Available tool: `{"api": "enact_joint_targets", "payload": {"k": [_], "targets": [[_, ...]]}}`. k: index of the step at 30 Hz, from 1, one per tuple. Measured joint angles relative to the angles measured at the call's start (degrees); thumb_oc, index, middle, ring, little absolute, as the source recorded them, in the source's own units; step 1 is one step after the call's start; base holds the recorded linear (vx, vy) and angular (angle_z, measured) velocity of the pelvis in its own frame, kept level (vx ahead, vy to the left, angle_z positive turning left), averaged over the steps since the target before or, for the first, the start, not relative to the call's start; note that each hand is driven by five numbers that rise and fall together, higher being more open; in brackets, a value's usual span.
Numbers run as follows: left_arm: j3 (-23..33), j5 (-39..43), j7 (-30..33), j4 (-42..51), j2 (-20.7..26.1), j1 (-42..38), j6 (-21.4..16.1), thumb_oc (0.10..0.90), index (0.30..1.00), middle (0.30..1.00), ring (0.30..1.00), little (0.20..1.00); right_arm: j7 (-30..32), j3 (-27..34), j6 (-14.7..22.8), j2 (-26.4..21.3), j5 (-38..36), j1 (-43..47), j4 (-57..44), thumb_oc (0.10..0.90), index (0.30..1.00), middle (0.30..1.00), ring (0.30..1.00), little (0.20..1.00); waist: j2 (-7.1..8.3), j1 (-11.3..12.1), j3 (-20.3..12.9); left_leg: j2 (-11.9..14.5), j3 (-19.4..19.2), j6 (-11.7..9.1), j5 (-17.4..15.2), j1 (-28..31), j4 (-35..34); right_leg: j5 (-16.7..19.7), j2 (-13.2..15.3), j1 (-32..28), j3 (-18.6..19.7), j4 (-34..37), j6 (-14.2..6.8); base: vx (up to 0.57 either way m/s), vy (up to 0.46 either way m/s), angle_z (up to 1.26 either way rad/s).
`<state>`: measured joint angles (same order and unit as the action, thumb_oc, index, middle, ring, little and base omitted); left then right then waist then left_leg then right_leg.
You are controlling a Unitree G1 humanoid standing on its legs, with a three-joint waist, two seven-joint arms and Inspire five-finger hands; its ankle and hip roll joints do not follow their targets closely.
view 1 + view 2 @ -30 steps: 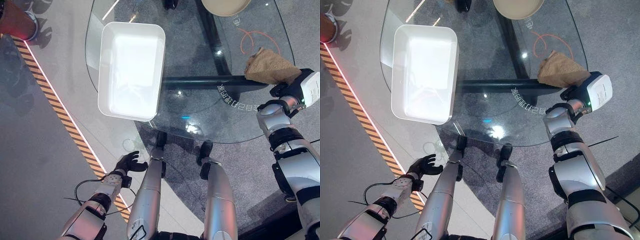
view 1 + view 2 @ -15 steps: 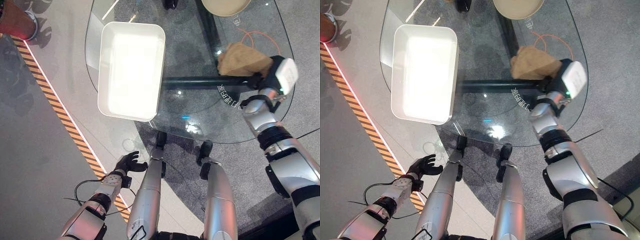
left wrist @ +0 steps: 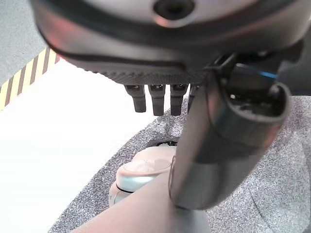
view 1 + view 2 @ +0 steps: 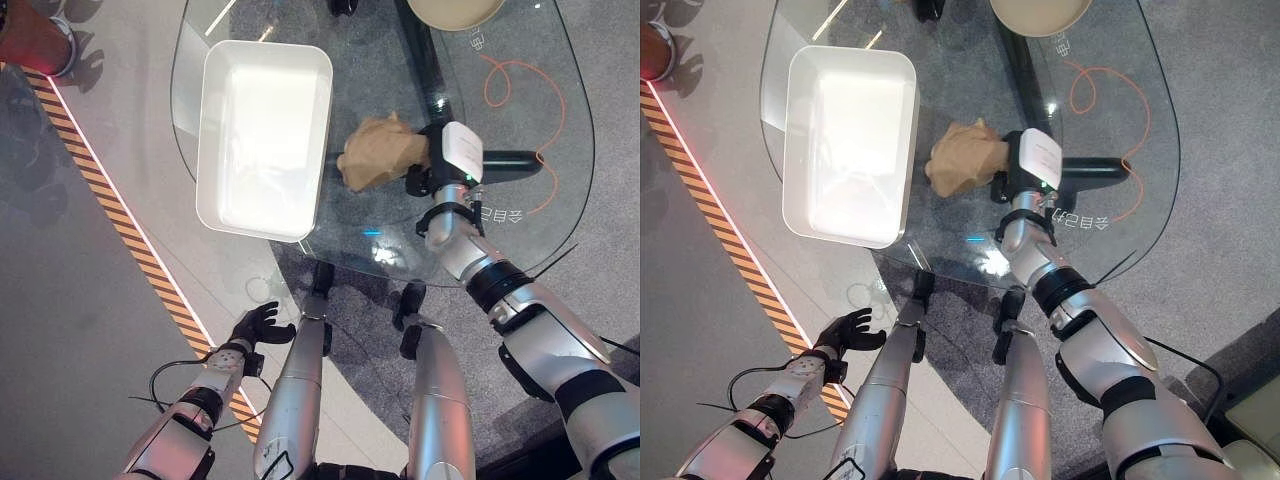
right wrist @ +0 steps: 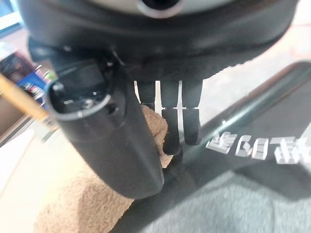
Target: Wipe the table with a cloth and put it in the basket.
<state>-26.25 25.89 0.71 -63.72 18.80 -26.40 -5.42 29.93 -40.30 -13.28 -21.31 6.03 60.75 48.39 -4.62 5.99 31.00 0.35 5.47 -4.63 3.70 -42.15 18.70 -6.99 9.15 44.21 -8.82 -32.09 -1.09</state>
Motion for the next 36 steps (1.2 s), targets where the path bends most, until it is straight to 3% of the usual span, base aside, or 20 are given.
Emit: {"api": "enact_joint_targets", "payload": {"k": [21,27,36], "targets": [[0.2,-0.1,0.3,-0.5,-0.2,-0.1,0.1,0.8,0.9,0.9,0.9,0.9,-5.0,-0.3,0.1,1.5,6.4,-4.4,-4.0,0.1,0.3,0.3,0.3,0.2,-0.1,-0.7,-0.1,0.1,-0.1,-0.1,0.3,0.5,-0.7,-0.1,0.0,0.0,0.0,-0.2,0.1,0.0,0.0,0.0],[0.2,-0.1,0.3,-0.6,-0.3,-0.2,0.1,0.8,0.9,0.9,0.9,0.9,-4.1,-0.4,0.2,1.6,6.3,-4.5,-3.4,0.1,0.3,0.3,0.3,0.2,-0.11,-0.6,-0.1,0.0,-0.1,0.0,0.3,0.6,-0.6,-0.2,0.1,-0.1,0.0,-0.5,0.2,0.01,-0.003,0.0],[-0.1,-0.2,0.0,-0.7,-0.7,-0.2,0.0,0.8,0.9,0.9,0.9,0.9,2.6,-0.4,0.8,2.6,4.0,-3.6,4.0,0.1,0.3,0.3,0.3,0.2,-0.19,0.3,-0.2,-0.2,0.0,0.0,0.3,1.6,-0.4,-0.7,0.5,-1.1,0.1,-1.0,0.2,0.01,-0.003,0.01]]}}
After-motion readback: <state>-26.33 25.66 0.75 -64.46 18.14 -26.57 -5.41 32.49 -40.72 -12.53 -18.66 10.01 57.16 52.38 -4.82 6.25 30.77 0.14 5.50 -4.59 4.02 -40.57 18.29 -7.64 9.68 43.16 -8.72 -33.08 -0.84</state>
